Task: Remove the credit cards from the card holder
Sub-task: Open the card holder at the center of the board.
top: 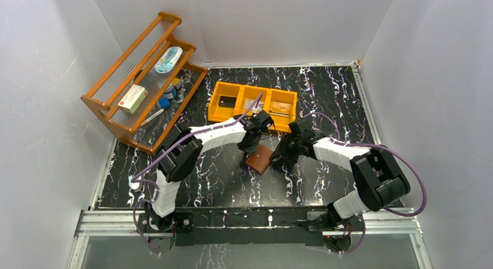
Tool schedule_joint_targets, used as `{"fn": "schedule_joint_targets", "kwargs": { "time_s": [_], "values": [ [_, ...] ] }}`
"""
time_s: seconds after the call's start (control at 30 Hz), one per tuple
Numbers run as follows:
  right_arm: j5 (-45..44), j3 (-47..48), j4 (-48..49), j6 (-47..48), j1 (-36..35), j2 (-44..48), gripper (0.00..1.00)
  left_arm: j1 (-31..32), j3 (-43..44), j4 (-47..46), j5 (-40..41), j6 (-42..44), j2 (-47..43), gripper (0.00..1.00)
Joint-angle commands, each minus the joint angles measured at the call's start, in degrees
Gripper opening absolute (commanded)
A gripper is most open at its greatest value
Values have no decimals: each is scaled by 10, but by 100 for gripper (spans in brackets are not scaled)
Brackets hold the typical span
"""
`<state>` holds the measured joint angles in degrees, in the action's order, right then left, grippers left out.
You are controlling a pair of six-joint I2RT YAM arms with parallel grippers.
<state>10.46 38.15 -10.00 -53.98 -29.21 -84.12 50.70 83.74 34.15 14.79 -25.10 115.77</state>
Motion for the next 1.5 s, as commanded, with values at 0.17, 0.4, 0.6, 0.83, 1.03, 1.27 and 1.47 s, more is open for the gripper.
{"fn": "schedule_joint_targets", "kwargs": {
  "time_s": [0.17, 0.4, 0.6, 0.83, 1.03, 1.27, 1.47],
  "values": [
    [-6, -1, -7, 29, 0, -17, 51, -5, -1, -4, -13, 12, -23, 0],
    [-12, 53, -46, 104, -1, 9, 65, -11, -45, -3, -11, -23, -87, 0],
    [-117, 133, -135, 189, -22, 38, 86, -21, -89, -12, -34, -45, -139, 0],
    [-416, 208, -247, 235, -99, 36, 99, -21, -93, -7, -51, -58, -145, 0],
    [-640, 215, -245, 257, -211, 51, 98, -21, -87, 0, -52, -60, -146, 0],
    [-863, 224, -225, 346, -321, 31, 98, -22, -92, -2, -61, -71, -151, 0],
    [-882, 291, -376, 238, -339, -35, 98, -22, -97, -4, -63, -84, -161, 0]
  ]
}}
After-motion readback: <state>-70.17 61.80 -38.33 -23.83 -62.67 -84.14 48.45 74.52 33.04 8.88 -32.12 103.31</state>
